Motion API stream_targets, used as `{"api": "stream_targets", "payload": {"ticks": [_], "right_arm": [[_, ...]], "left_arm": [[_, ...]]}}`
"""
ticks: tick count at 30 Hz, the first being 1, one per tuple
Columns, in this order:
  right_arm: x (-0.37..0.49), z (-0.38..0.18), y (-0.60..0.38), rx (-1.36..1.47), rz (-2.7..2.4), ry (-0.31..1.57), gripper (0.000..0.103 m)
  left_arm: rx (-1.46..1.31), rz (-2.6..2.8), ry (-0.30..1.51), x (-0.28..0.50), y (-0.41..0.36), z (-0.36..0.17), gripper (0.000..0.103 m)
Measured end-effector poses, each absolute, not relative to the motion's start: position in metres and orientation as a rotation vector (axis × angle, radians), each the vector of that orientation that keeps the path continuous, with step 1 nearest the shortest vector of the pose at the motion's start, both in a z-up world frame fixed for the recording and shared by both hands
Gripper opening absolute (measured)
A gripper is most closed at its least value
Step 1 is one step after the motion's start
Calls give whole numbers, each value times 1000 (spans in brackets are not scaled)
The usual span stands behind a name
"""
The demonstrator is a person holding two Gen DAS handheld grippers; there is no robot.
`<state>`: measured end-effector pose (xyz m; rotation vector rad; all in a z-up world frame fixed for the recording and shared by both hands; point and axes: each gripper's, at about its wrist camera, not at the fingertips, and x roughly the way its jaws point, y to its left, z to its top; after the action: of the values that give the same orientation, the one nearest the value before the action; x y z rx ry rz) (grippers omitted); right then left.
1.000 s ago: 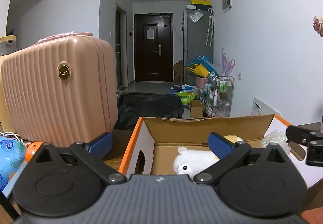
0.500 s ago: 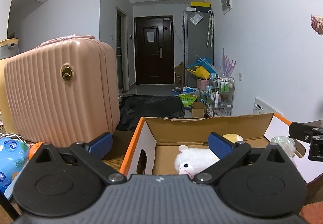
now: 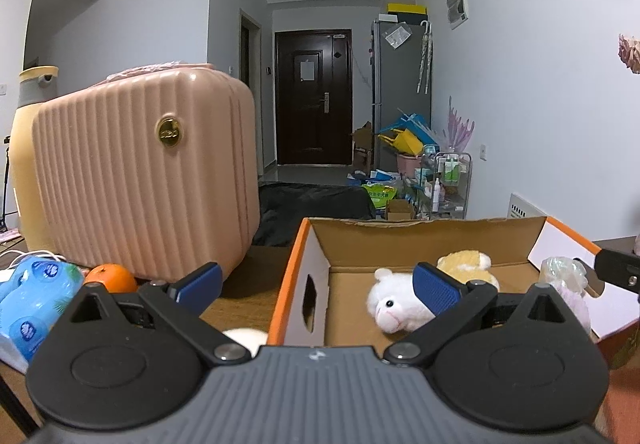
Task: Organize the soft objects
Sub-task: 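Withdraw both tools from the box back toward the remaining items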
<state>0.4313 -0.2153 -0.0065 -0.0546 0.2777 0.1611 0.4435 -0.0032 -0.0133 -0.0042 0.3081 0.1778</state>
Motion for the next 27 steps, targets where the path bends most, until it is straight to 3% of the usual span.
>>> {"api": "stream_targets", "payload": {"ticks": [27], "right_arm": [[344, -15, -213, -33, 152, 262, 103]], "left_arm": [[-19, 189, 335, 371, 18, -13, 103]]}}
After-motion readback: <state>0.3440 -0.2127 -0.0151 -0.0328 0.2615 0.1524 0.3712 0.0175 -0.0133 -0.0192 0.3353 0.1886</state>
